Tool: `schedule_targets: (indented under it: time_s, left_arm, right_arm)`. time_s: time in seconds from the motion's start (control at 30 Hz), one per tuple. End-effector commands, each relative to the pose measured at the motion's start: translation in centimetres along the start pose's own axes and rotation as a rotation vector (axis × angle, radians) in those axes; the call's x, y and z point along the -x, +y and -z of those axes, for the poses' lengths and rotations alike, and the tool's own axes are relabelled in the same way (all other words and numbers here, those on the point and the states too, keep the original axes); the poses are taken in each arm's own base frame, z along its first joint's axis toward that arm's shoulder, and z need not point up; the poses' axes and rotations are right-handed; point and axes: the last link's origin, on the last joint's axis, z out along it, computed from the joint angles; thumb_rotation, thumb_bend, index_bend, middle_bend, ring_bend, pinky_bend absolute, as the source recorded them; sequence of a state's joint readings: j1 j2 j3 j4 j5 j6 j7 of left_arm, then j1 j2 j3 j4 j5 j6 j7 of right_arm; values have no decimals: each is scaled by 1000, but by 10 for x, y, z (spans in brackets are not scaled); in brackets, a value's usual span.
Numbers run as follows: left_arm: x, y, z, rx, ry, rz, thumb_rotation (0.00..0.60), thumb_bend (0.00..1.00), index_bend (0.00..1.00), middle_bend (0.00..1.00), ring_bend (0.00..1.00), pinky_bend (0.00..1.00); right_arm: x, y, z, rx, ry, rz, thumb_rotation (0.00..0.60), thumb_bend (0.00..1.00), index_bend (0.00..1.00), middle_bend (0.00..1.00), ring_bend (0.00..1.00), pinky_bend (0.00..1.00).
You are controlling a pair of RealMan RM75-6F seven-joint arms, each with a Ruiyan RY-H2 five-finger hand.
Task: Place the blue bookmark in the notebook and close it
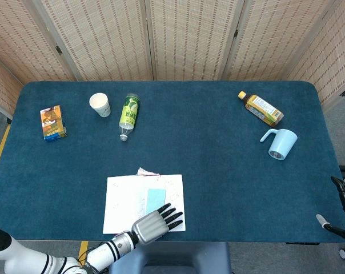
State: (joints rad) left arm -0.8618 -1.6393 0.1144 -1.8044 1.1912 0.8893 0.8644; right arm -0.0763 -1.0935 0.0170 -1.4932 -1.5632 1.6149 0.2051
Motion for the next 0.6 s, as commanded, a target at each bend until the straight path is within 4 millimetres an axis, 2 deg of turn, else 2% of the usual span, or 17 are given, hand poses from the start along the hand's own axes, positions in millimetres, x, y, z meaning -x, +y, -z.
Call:
schedule_targets:
  time_s: [0.03,0.27,0.6]
  left_arm:
    - [0,2,0,4,-1,2,600,322,86,0,0,85]
    - [-2,5,2,11,3,3,600,321,86,0,0,85]
    - [-1,4,-8,-10,2,17,600,321,86,0,0,85]
  right_arm:
    - [0,0,0,1,0,0,600,113,37,128,40,120]
    - [1,1,1,4,-2,-1,600,113,37,128,40,120]
    - [0,3,2,8,1,-3,600,113,37,128,40,120]
